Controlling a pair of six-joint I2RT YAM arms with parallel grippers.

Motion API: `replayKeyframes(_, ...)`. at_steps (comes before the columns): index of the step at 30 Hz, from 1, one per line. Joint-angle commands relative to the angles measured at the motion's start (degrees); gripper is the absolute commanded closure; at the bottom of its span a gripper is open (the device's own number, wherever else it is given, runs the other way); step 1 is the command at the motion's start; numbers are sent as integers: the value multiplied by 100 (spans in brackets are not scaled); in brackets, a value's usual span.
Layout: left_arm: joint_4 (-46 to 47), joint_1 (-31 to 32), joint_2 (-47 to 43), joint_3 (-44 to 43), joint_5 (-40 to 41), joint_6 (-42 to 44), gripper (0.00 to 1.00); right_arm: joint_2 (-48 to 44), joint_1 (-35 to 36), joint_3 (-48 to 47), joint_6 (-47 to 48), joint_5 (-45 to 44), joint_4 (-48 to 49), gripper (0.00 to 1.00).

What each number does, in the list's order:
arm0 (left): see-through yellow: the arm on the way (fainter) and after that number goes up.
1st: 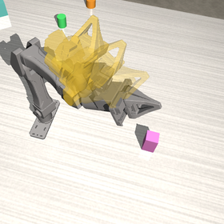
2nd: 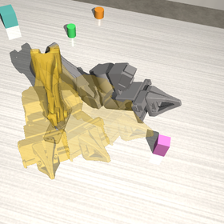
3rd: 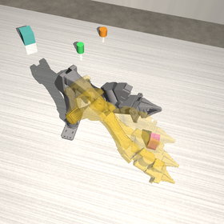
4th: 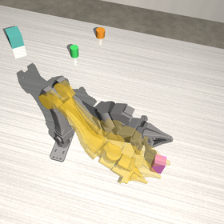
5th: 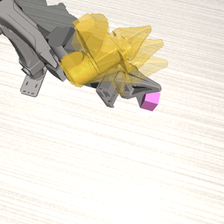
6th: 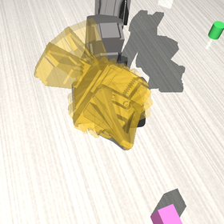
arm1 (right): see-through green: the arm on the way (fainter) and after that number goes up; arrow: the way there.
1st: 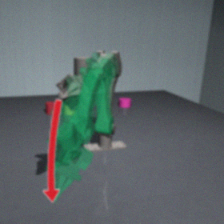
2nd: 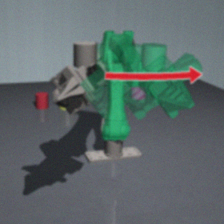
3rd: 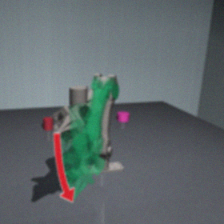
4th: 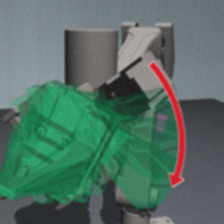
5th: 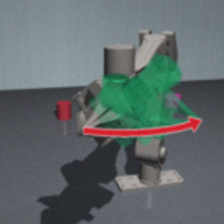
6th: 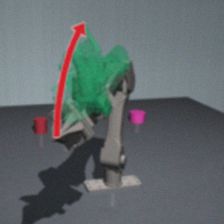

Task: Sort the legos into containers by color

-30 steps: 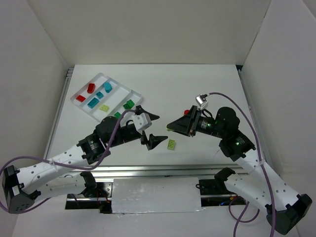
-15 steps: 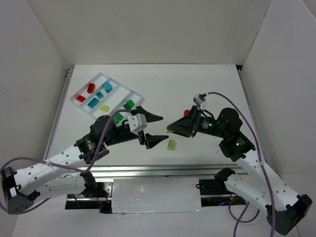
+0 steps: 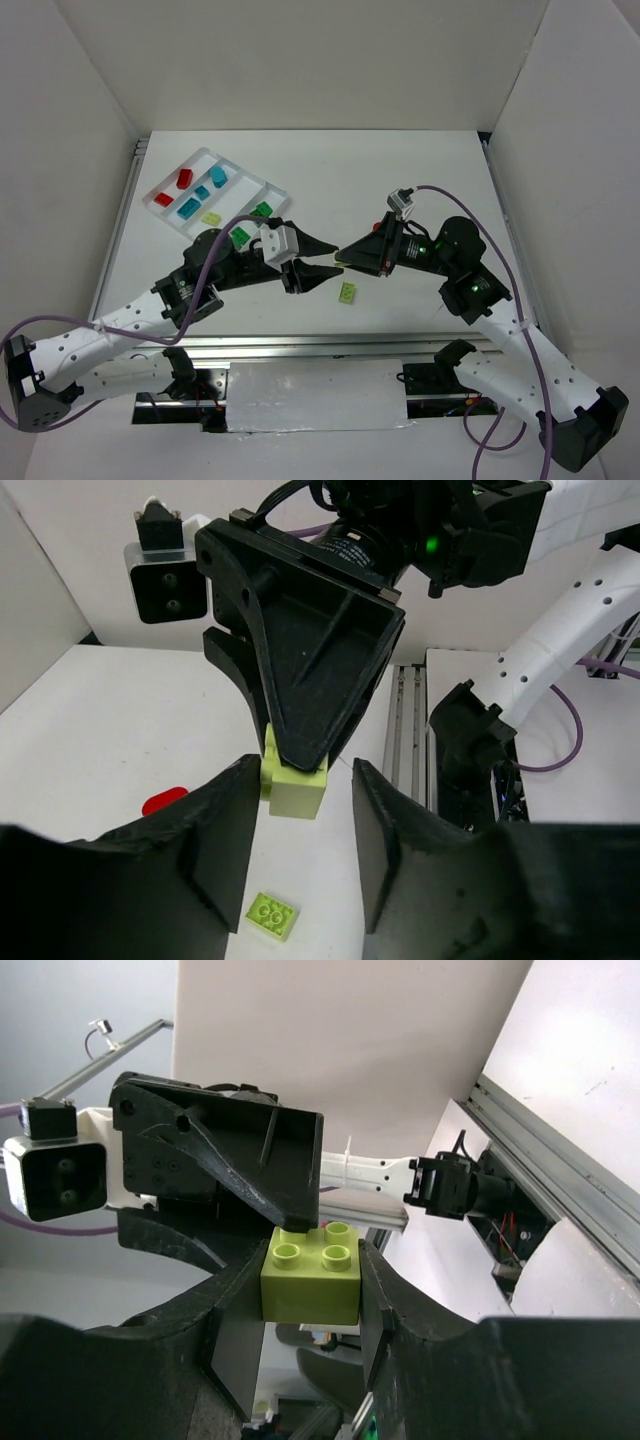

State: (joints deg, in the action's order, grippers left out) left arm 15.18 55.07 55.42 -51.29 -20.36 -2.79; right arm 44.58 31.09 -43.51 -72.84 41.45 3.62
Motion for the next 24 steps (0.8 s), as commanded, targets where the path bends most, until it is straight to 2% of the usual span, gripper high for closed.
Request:
replayKeyframes(1, 240, 30, 127, -373, -205, 15, 48, 77, 11, 26, -116, 188, 455, 100)
replayKeyframes(2, 170, 30, 153, -399, -214, 24, 53, 77, 2, 26, -125, 188, 490, 100)
replayKeyframes(4, 117, 30, 215, -461, -240, 24, 57, 104, 20, 53, -151, 197, 526, 100)
replayKeyframes(11, -24, 30, 312, -514, -258, 41, 58, 104, 29, 0, -125, 179, 561, 100)
replayKeyframes(12, -50, 30, 312, -523, -241, 50, 54, 95, 29, 0, -125, 179, 552, 100)
replayKeyframes(13, -120, 30, 320, -531, -223, 50, 42, 86, 29, -9, -117, 153, 552, 100)
replayKeyframes(14, -138, 30, 320, -531, -214, 59, 37, 78, 29, -9, -125, 144, 544, 100)
replayKeyframes(18, -217, 30, 320, -540, -232, 68, 31, 42, 29, -96, -73, 91, 500, 100)
replayKeyframes(19, -252, 30, 329, -549, -232, 68, 26, 42, 29, -105, -64, 91, 491, 100)
replayKeyframes(20, -270, 30, 338, -558, -232, 85, 26, 42, 20, -123, -55, 74, 482, 100)
replayKeyframes(24, -305, 30, 294, -558, -179, 94, 47, 51, 29, -123, -46, 82, 473, 100)
